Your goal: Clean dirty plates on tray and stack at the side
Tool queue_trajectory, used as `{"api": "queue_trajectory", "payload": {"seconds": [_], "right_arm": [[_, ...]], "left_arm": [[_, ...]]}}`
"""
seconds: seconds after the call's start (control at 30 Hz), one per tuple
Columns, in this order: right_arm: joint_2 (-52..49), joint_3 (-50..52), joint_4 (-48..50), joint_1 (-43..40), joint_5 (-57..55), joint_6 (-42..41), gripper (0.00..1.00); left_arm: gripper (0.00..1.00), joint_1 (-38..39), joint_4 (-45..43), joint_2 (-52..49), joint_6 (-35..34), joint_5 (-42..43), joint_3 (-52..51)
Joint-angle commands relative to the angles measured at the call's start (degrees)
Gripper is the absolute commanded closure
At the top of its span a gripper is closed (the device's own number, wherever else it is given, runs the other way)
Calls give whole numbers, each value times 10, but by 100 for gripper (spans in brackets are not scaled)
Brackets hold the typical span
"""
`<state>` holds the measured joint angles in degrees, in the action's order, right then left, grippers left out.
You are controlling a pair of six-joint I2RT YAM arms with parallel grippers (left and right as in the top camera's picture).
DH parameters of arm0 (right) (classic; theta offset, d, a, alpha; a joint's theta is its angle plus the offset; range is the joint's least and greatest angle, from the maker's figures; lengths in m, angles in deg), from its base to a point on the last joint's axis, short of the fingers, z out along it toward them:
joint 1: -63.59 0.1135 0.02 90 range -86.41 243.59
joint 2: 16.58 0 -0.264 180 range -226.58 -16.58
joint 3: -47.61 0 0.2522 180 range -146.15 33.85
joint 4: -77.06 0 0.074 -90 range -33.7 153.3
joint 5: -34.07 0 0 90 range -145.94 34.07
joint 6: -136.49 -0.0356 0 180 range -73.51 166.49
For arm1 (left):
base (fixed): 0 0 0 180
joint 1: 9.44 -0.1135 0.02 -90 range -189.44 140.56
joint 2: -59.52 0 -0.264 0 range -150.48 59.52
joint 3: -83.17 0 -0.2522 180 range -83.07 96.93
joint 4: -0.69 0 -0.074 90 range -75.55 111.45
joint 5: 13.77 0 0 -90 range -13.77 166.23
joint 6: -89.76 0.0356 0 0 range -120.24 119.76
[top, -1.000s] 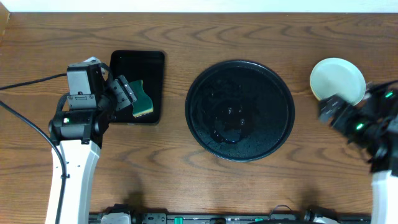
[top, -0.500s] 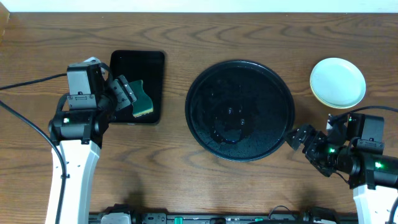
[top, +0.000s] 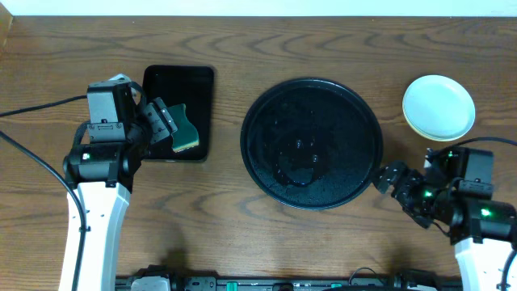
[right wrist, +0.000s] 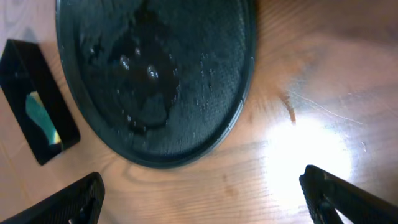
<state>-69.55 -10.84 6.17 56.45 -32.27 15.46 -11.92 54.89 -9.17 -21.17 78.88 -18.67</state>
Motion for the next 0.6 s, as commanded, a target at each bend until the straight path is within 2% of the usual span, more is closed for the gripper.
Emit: {"api": "queue_trajectory", "payload": {"seconds": [0.0,0.17,0.27,0.4,0.57], "right_arm": [[31,68,79,31,11,49,1],[142,219,342,69,98,78,1],[225,304,487,80,113,78,1],[315,373,588,80,113,80,1],[396,415,616,79,92,80,1]], "left_arm": [[18,0,0,-2,3,-1,3],[18,0,0,-2,3,-1,3],[18,0,0,-2,3,-1,3],[18,0,0,-2,3,-1,3],[18,0,0,-2,3,-1,3]]}}
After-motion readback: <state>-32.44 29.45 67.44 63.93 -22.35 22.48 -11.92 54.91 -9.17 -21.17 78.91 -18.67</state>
